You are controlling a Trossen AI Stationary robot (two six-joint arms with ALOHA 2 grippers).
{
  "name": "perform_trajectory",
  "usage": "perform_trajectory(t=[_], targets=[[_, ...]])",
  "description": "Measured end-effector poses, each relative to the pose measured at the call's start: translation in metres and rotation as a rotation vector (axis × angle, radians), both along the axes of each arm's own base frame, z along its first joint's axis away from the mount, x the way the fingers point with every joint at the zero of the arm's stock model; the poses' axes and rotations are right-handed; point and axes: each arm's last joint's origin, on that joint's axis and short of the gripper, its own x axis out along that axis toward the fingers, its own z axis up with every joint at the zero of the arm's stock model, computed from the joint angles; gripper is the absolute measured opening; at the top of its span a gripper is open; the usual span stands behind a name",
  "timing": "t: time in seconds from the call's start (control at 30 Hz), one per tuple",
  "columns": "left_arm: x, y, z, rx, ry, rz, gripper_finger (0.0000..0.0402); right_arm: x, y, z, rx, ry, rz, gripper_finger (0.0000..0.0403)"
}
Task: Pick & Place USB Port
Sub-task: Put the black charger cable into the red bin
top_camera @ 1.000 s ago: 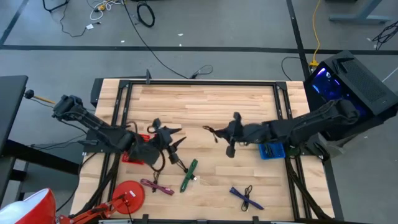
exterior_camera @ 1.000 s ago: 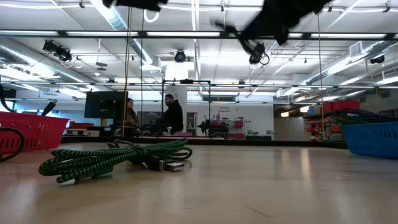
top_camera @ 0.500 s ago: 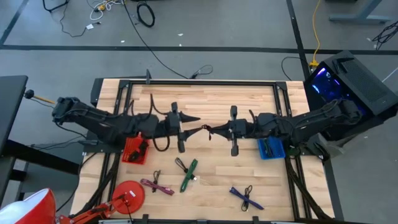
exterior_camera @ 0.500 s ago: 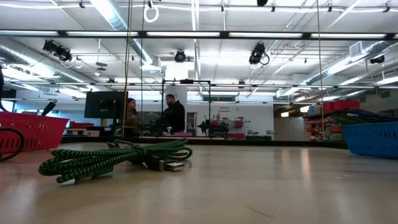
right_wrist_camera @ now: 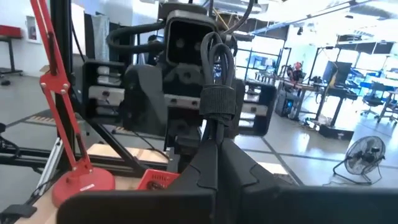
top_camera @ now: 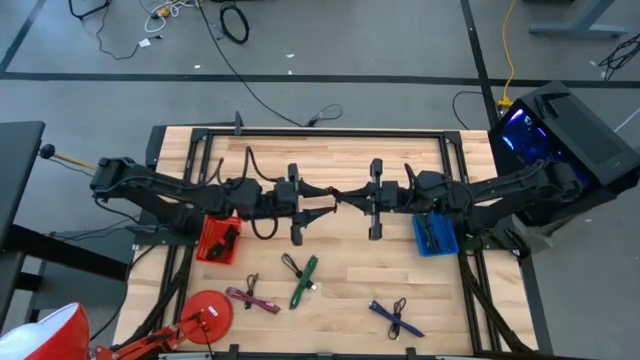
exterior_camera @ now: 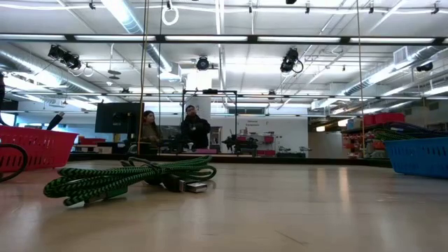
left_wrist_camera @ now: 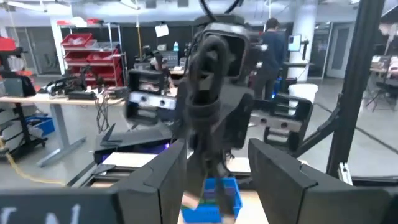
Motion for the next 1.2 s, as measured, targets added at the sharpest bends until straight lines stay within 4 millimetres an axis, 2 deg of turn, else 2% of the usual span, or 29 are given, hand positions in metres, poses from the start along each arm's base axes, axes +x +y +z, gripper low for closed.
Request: perform_trajectory(t=[0.1, 0.23, 0.57, 0.67, 0.83, 1.03, 1.2], targets=[[0.005, 0.004, -0.005, 0.002, 0.006, 0.001, 0.0177, 0.001, 0.0, -0.002, 0.0, 0.008, 0.005, 0.0], [0.005, 0.009, 0.0, -0.001, -0.036, 0.004, 0.0177, 0.002, 0.001, -0.003, 0.002, 0.01, 0.006, 0.0], [0.005, 0.009, 0.004, -0.002, -0.089, -0.03, 0.0175, 0.002, 0.0, -0.003, 0.002, 0.015, 0.005, 0.0], [0.005, 0.01, 0.004, -0.001, -0.085, -0.029, 0.0146, 0.002, 0.0, -0.002, 0.002, 0.01, 0.005, 0.0], [0.01, 0.011, 0.0, 0.002, -0.094, -0.024, 0.0032, 0.002, 0.0, -0.003, 0.005, 0.017, 0.004, 0.0], [0.012, 0.013, -0.003, 0.002, -0.08, -0.004, 0.003, 0.002, 0.0, -0.005, 0.007, 0.043, 0.001, 0.0005], [0.01, 0.007, -0.004, 0.027, -0.054, 0.062, 0.003, 0.003, -0.001, -0.008, 0.027, 0.069, -0.006, 0.0045]])
